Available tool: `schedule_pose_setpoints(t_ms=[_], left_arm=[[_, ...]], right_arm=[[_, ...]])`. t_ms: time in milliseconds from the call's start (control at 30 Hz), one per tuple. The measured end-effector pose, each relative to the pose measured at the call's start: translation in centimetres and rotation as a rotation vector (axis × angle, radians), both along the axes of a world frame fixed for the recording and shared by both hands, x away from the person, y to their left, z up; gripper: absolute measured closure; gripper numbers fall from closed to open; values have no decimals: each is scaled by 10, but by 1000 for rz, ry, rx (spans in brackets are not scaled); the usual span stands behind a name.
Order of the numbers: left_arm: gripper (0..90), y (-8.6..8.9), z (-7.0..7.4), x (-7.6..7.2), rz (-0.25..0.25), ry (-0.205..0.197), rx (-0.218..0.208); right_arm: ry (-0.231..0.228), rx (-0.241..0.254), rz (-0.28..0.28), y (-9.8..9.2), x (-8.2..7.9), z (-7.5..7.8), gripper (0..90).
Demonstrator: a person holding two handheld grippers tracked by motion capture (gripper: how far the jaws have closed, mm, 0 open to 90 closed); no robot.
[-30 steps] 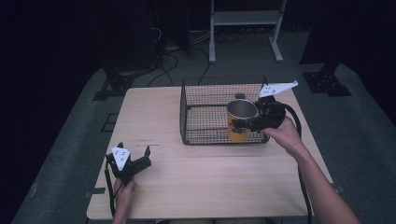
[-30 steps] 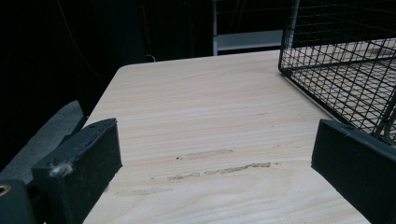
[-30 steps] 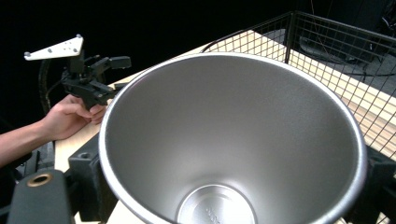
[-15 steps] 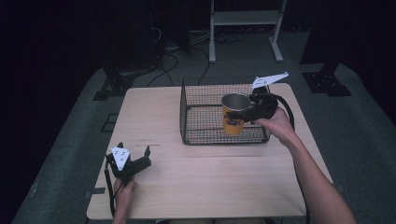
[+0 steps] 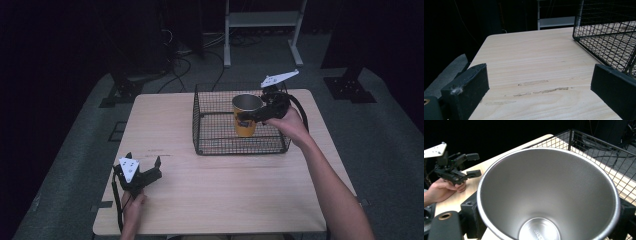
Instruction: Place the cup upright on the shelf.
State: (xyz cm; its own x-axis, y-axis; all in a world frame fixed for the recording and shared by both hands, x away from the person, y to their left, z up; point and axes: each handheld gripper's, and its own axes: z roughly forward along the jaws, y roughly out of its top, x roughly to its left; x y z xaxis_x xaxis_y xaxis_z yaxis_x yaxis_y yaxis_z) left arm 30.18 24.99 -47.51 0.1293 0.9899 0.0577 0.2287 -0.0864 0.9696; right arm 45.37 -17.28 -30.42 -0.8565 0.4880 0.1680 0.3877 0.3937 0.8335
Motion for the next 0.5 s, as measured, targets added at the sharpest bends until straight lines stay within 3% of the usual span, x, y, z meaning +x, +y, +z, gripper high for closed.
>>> schedule_pose_setpoints(t_ms=[500], left_arm=[[8, 0, 0, 0, -2, 0, 0]], right_arm=[[13, -22, -17, 9, 28, -4, 124]])
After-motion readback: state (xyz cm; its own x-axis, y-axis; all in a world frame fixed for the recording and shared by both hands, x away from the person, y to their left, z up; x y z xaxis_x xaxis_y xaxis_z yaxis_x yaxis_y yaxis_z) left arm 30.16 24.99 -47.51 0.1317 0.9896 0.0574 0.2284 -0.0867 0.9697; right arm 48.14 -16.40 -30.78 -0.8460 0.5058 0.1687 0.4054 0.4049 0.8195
